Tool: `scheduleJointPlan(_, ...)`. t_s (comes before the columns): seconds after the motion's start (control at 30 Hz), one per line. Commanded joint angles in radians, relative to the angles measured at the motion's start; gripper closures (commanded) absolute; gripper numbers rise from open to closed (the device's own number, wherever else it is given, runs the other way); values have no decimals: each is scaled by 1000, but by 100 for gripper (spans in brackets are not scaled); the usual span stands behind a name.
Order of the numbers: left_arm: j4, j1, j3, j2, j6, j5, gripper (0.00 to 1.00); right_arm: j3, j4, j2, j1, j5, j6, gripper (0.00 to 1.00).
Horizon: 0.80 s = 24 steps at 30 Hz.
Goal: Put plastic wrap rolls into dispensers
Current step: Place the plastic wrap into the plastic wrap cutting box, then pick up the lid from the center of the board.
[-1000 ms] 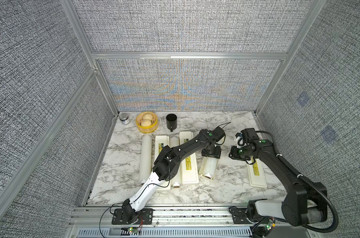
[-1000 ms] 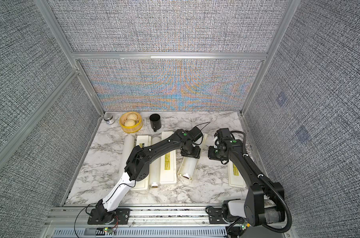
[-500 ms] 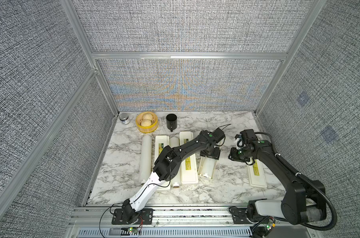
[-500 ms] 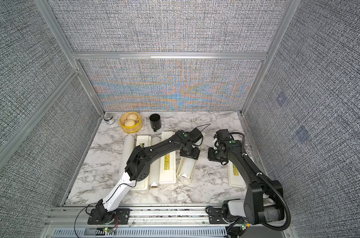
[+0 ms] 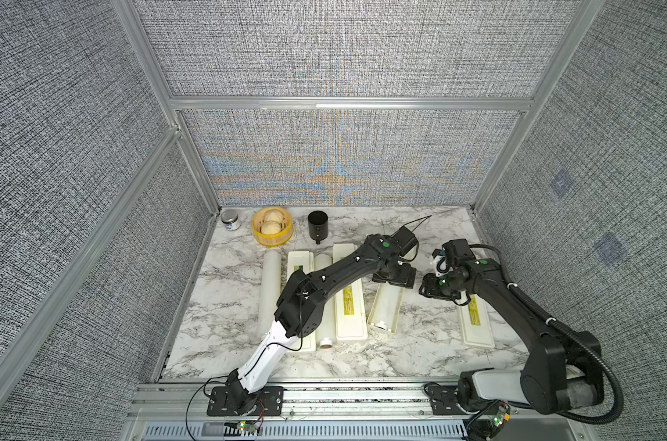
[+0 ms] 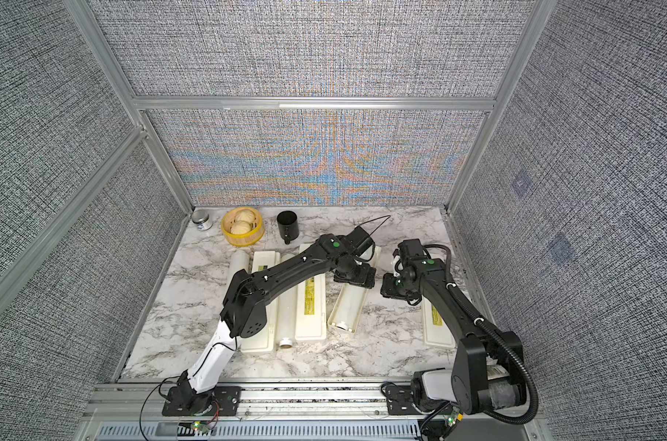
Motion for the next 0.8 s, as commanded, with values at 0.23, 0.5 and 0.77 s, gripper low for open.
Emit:
scheduleJointPlan(0.23,138,68,-221,-144,-29,8,16,52,84,81,121,3,118,31)
scheduleJointPlan(0.5,192,124,-322,-219,-7,37,16,22,145,128,169,51,211,29)
scheduleJointPlan(0.77,237,142,-358,-218,7,95,17,-4,38,79,133,146,149,29)
